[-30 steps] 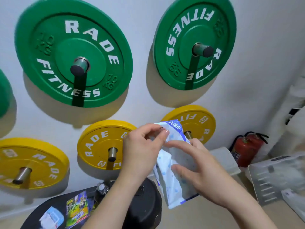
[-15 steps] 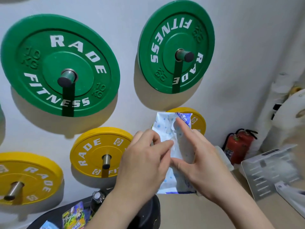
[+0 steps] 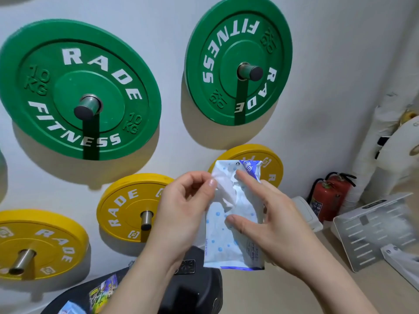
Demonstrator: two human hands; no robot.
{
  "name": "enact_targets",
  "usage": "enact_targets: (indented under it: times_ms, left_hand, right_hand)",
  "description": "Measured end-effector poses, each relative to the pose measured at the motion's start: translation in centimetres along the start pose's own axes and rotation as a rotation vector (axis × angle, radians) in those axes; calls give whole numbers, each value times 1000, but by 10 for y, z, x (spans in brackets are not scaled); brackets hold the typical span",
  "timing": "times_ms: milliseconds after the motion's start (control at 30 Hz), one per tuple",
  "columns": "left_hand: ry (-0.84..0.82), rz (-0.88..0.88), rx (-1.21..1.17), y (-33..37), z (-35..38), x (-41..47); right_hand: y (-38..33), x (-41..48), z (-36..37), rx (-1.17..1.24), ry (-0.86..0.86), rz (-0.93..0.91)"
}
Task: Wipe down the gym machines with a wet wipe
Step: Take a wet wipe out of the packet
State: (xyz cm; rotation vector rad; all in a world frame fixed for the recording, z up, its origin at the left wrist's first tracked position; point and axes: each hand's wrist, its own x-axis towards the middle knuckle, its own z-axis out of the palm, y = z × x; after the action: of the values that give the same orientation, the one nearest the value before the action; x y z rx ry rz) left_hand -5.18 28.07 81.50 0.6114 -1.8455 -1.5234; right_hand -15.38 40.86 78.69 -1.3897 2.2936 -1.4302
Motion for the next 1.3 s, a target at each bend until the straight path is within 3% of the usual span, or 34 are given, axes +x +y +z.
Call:
enact_targets:
  times_ms: [133,233,333,533,633,800,1000,1067,1167,1233,1300]
  left_hand:
    - [-115,-190,-278,6,-3,-1]
    - [-127,-124,-188,7,2,-3]
    - [-22,-21,-73,2,6,-2]
    - [33,-217,-630,-4,-6,3]
    - [34,-228,-766,-2,-11,5]
    - [-68,-213,-533,-1,-19,9]
    - [-83,86,299,-9,-7,16]
    - [-25,72,288,-11,-4,15]
    - [-65,3,-23,-14,-6,13]
    - [-97,69,-5,-18,-10,11]
    - [-101,167,183,-24,-14,8]
  right_hand:
    - [0,3,-3,-26,46,6]
    - [-2,4,0,-91,85,-8]
    - [-2,4,4,-96,107,-12]
    - [5,4,3,1,117,53]
    - [9,3,3,63,118,76]
    - [8,2,4,126,77,44]
    - [4,2,11,175,-43,-56]
    - [1,3,13,189,-56,-74]
    - [2,6,16,344,4,-41]
    - [5,8,18,474,49,30]
    - [5,9,22,565,78,119]
